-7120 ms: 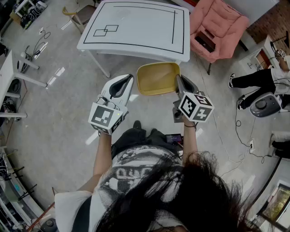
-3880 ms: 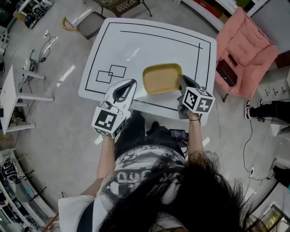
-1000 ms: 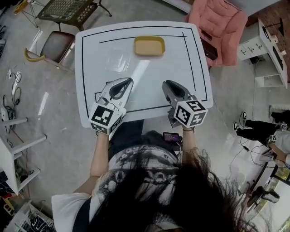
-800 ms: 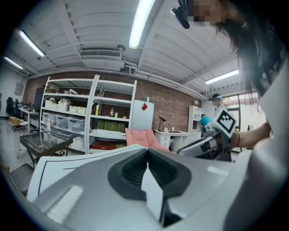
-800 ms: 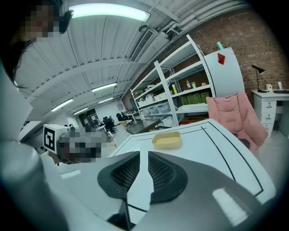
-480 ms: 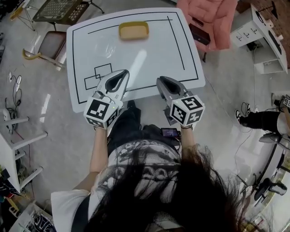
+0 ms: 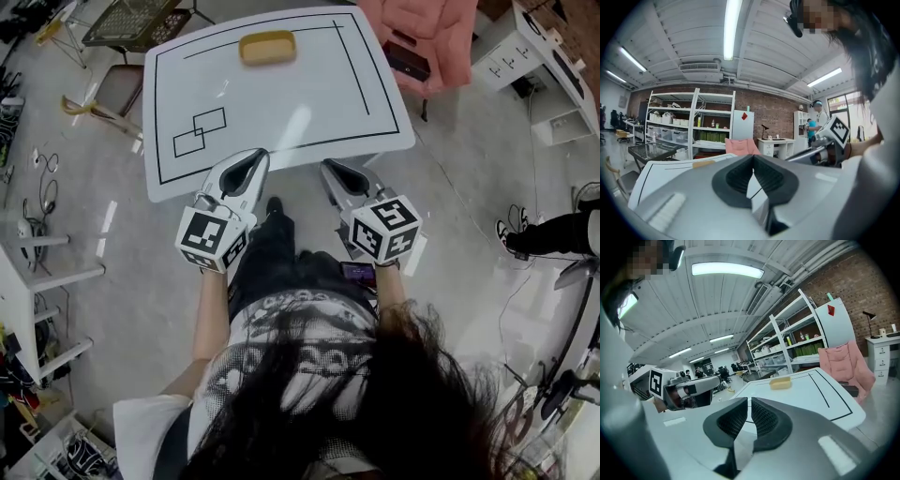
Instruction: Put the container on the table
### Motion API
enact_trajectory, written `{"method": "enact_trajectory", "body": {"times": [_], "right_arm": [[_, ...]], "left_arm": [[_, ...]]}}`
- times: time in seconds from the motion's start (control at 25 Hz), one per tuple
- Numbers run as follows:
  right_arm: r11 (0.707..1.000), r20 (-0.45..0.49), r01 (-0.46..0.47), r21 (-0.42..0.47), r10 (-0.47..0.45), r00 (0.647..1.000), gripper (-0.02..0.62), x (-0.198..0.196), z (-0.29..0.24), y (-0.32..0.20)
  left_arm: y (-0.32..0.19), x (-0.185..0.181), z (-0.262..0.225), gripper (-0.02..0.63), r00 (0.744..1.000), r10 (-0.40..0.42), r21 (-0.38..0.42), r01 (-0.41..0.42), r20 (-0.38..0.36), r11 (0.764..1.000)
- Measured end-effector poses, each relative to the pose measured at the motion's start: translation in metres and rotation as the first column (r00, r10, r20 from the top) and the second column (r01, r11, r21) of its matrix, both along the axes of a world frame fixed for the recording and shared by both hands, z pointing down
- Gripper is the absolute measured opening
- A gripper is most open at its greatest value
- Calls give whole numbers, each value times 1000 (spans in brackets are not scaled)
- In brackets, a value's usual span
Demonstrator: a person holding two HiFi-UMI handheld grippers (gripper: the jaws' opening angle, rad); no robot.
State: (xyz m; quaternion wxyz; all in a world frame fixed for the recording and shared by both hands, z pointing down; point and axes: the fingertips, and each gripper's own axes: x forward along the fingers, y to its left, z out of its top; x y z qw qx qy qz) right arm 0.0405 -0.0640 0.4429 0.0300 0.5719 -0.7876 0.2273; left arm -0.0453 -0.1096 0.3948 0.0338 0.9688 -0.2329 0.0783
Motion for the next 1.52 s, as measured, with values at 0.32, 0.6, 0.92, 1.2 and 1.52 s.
{"method": "enact_trajectory", "body": {"times": [0.32,0.6,0.92,1.2,1.52], "right_arm": [[999,19,-8,52,7,1000,6,-3,-16,55],[996,30,2,93,-5,1000,6,-10,-32,69],[995,20,31,95,-33,999,5,-43,-37,56],[995,5,7,101,-8,1000,5,-76,-44,36],[997,-13,-14,78,15,1000,6,-113,-40,25]], "left_arm": [[65,4,-8,0,1000,20,6,-20,14,1000],[86,7,-19,0,999,45,14,-45,24,999],[80,-21,-25,0,999,44,21,-45,32,999],[68,-61,-26,0,997,69,21,-69,40,997],[56,-100,-22,0,995,93,0,-93,29,996]]}}
